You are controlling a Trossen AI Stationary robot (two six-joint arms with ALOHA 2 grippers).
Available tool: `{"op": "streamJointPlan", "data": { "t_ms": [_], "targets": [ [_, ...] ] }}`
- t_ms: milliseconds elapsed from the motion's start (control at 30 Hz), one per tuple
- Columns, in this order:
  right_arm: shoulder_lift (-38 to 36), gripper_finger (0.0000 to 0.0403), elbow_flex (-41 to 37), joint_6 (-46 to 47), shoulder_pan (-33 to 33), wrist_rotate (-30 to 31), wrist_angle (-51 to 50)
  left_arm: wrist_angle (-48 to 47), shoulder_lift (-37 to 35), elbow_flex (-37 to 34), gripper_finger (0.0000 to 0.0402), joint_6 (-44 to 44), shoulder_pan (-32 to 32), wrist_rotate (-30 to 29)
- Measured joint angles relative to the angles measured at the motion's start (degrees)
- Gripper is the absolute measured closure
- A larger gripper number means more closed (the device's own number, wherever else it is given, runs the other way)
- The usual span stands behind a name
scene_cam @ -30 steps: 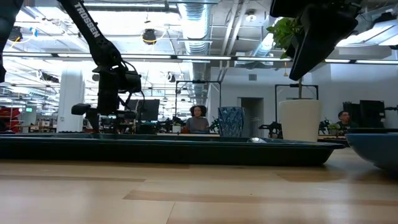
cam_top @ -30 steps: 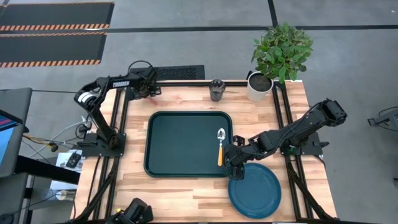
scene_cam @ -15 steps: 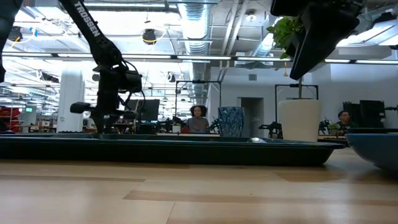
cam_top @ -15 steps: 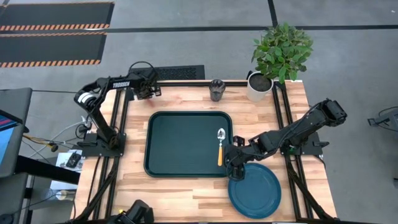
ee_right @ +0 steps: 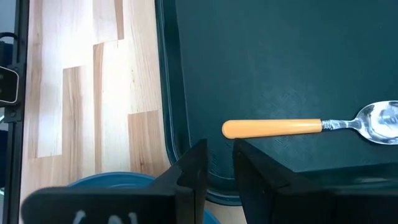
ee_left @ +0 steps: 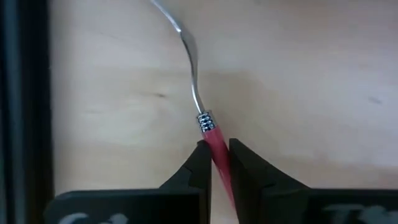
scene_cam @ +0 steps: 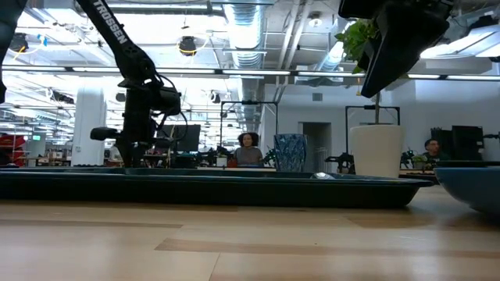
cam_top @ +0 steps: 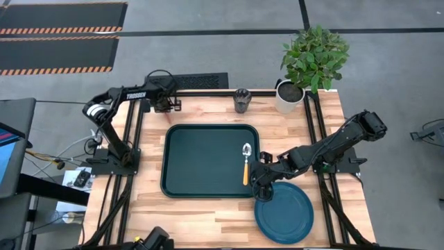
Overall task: Pick and place plate/cup/fork/spoon on tray
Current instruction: Put the pink fork on the black serving tray, then put the fork on the black serving tray
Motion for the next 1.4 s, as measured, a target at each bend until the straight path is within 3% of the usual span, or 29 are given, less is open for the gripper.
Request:
{"op": "streamJointPlan", "data": {
  "t_ms": [267, 433, 933, 1033, 1167, 1300, 1400],
  "targets": [
    [0.0, 0.0301, 0.0, -0.02, -0.09, 0.02, 0.26, 1.91, -3.64, -0.03, 0.0394, 3.45, -4.42, 4.72],
    [0.0, 0.0301, 0.0, -0.2, -0.09, 1.36, 1.35, 1.41, -5.98, -0.12, 0.0396, 3.08, -6.39, 2.14],
    [0.0, 0.0301, 0.0, -1.25, -0.09, 2.6, 2.16, 0.88, -6.85, -0.1, 0.0401, 5.32, -7.41, 3.58],
    [0.0, 0.0301, 0.0, -1.25, -0.09, 2.59, 2.21, 1.36, -6.85, -0.16, 0.0399, 4.12, -6.94, 1.37],
    [0.0, 0.0301, 0.0, -1.11, -0.09, 2.6, 2.84, 3.0, -6.32, -0.34, 0.0368, 2.68, -5.01, -0.09],
    [0.0, 0.0301, 0.0, -1.09, -0.09, 2.6, 3.3, 7.37, -5.12, -0.38, 0.0306, 2.76, -3.66, 3.68],
    [0.0, 0.0301, 0.0, -1.4, -0.09, 2.6, 3.33, 8.44, -3.92, -0.39, 0.0255, 2.3, -3.67, 2.83]
  ]
}}
